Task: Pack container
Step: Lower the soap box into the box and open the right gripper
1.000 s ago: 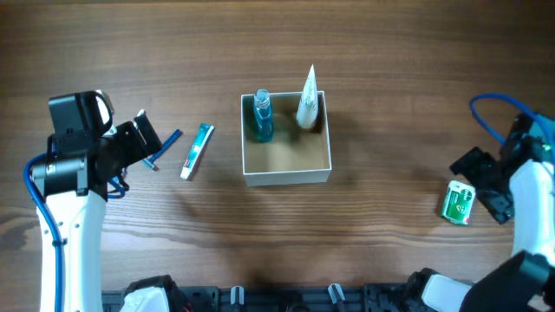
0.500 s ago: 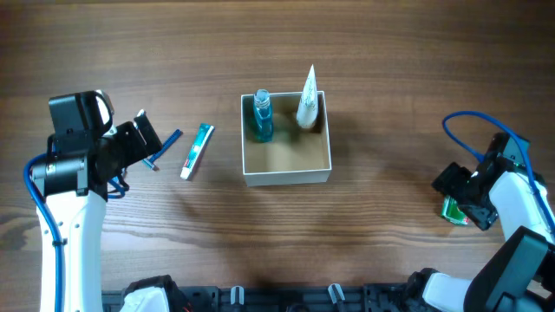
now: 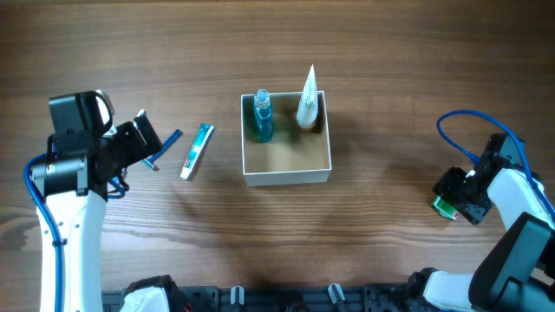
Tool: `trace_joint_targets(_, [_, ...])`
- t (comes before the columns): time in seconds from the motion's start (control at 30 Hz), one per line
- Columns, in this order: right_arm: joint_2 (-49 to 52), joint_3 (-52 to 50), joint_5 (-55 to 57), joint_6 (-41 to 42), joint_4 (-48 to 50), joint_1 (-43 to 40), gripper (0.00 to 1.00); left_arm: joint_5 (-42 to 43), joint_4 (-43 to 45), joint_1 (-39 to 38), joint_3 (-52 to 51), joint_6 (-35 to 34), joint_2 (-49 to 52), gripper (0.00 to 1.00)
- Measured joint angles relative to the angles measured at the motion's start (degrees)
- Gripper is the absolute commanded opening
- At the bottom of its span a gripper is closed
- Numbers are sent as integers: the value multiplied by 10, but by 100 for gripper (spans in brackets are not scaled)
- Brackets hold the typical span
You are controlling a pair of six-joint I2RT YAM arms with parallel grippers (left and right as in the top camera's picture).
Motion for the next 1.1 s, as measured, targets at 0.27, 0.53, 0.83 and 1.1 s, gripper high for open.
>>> trace_joint_targets(0.27, [0,1,-1,-2,-1,0,31,0,0,0,0,0,0,100])
trace_joint_targets(0.53, [2,103,-5,16,-147,3,26,0,0,0,0,0,0,100])
trace_joint_targets(0.83, [-153,325,-111,-181,-191,217,11,0,0,0,0,0,0,100])
trace_joint_targets(1.1, [-155,325,-126,-428,-175,523,4,0,0,0,0,0,0,100])
